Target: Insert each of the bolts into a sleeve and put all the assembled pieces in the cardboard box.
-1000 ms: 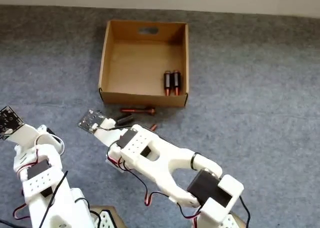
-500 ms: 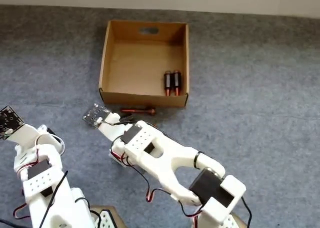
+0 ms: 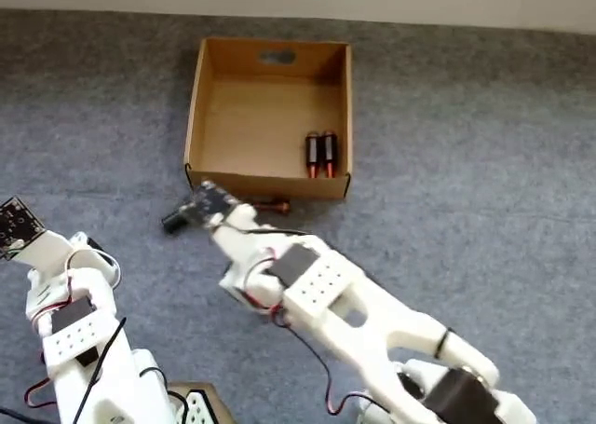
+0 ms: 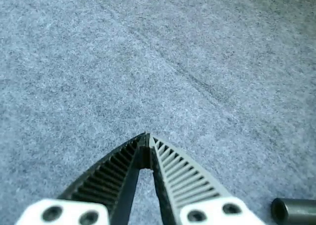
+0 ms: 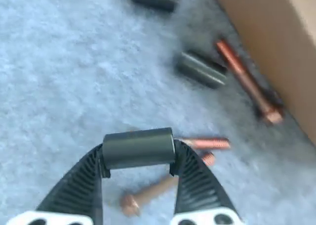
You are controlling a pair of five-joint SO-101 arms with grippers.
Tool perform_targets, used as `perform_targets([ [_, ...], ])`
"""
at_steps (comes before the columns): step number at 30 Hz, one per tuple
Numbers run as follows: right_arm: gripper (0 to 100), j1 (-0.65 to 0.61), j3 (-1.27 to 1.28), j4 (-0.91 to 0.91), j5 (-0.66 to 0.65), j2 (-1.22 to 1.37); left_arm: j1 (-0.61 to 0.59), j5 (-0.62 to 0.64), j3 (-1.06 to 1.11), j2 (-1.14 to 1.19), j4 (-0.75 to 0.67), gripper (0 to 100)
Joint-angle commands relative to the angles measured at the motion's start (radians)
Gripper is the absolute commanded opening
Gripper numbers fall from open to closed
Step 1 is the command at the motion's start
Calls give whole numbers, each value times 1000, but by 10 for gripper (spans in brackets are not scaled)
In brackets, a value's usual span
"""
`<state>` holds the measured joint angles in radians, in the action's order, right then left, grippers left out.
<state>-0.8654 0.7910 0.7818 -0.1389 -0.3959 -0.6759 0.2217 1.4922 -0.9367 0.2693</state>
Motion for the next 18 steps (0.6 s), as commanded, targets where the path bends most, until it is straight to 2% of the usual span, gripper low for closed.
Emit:
perform_targets([
  [1,5,193,70,7,-2,-139,-2,5,-53,-7,-20,9],
  [5,5,394,166,8,97,-220,5,5,-53,-7,-20,9],
  [8,5,478,229,8,95,-226,27,2,-53,-7,-20,9],
  [14,13,522,252,119,94,-206,28,2,-53,-7,-20,9],
  [18,104,524,162,239,94,-87,27,2,-53,-7,-20,9],
])
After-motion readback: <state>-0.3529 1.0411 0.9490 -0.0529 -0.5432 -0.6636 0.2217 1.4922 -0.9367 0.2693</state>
